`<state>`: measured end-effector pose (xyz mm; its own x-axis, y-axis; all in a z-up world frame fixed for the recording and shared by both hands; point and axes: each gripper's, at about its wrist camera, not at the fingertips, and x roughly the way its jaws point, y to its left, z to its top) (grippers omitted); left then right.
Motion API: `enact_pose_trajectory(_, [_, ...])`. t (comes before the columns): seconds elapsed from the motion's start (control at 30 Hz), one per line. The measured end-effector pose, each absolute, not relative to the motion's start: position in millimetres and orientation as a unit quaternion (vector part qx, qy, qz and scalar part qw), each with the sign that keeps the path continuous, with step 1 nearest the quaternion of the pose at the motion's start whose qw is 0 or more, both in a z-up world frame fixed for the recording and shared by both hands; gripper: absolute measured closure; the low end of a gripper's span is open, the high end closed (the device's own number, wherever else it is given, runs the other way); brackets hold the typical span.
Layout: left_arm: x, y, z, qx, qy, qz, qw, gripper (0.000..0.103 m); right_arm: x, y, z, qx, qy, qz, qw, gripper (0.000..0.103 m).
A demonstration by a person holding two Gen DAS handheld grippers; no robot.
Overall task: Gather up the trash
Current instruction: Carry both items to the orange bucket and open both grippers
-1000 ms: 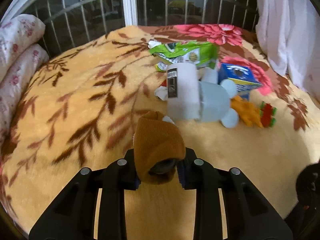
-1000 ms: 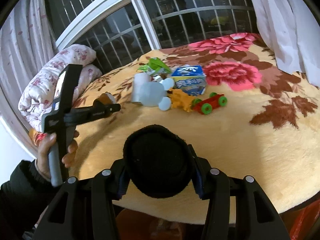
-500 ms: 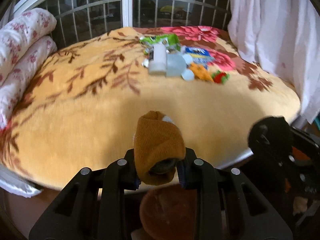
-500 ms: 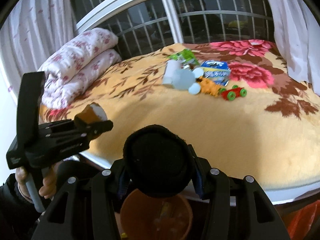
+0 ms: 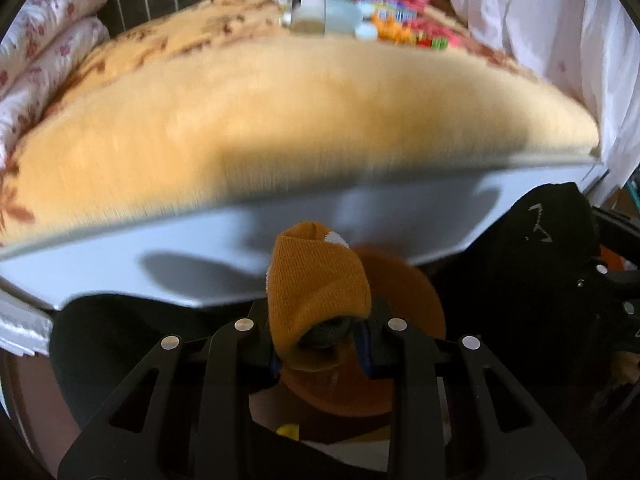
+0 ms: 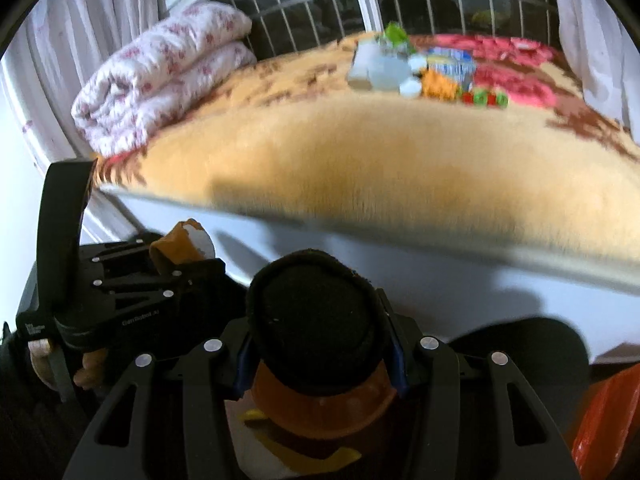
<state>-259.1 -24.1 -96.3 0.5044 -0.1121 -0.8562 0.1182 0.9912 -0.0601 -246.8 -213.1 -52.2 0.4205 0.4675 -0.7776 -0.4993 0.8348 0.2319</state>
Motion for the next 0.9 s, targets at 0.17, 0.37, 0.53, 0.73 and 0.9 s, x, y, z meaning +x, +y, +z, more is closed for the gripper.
enact_pose_trajectory(0.17, [-256.1, -29.1, -144.8, 0.016, 0.546, -0.086, 0.833, 0.077, -244.2, -205.6, -93.5, -0.039, 0.498, 0.288, 0.817, 0.053])
enact_pose_trajectory(0.37, [-244.3, -28.4, -176.8, 0.024, 0.585, -0.095, 0.805, 0.077, -229.7, -196.4, -137.7, -0.051, 0.546, 0.283, 0.787, 0.053])
enact_pose_trajectory(0.53, [-238.5, -28.6, -189.0, 0.020, 0.604, -0.094, 0.791, 0.076, -220.4, -194.5, -149.6, -0.046, 0.566, 0.285, 0.772, 0.053])
enact_pose_trajectory(0.73, [-241.9, -26.2, -195.2, 0.019, 0.613, -0.094, 0.784, 0.076, -217.8, -188.3, -159.1, -0.047, 0.580, 0.284, 0.762, 0.053])
enact_pose_trajectory(0.9, [-238.9, -23.7, -195.8, 0.024, 0.613, -0.092, 0.784, 0.069, -213.5, -186.7, -167.0, -0.047, 0.589, 0.288, 0.754, 0.040])
